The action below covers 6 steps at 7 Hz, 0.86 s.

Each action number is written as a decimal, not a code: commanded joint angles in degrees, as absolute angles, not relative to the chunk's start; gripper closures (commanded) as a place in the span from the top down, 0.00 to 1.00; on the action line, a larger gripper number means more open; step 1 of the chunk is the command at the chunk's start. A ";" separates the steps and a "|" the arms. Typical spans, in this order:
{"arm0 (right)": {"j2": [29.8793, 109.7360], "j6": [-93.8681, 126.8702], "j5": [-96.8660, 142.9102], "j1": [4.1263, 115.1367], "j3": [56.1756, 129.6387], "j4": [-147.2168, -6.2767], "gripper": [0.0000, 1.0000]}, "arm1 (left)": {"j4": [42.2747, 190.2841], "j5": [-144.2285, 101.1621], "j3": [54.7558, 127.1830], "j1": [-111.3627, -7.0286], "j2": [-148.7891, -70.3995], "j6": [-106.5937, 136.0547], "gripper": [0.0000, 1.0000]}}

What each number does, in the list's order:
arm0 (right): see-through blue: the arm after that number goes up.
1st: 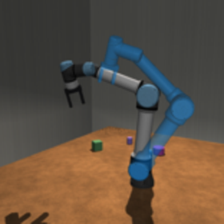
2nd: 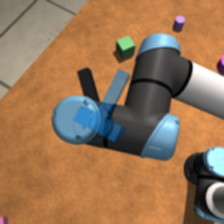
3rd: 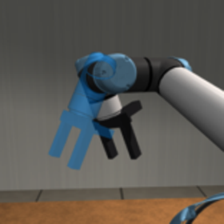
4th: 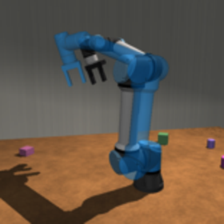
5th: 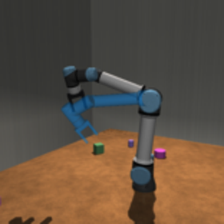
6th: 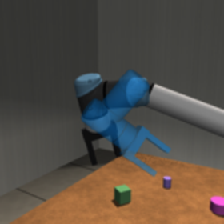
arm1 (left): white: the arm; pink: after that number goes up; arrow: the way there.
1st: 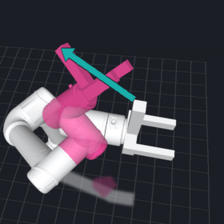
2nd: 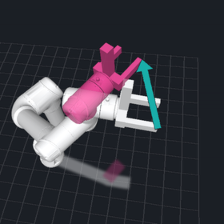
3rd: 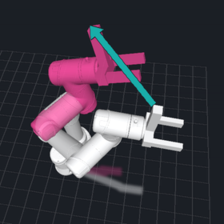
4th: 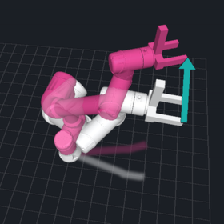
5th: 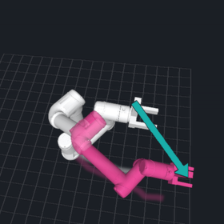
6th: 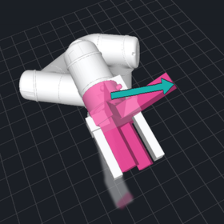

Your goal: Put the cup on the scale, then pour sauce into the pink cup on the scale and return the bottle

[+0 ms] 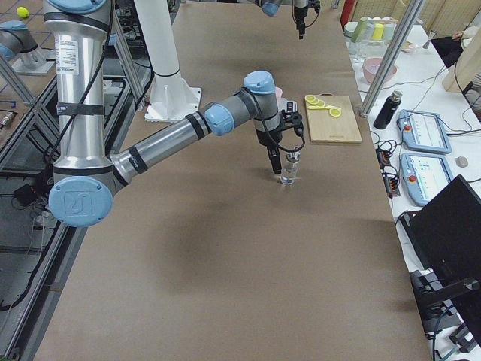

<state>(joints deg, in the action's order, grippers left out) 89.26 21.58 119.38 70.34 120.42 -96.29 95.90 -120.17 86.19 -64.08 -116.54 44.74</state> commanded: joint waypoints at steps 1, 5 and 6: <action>86.92 2.99 120.58 77.65 111.41 -107.58 1.00 | 95.10 -120.67 80.29 -71.23 -116.37 29.12 0.99; 89.38 -2.81 133.68 89.90 98.37 -103.13 1.00 | 95.62 -131.98 72.86 -87.77 -110.69 6.20 0.99; 91.12 -2.73 133.59 89.91 95.91 -96.05 1.00 | 95.71 -133.32 73.73 -88.76 -107.87 6.33 0.99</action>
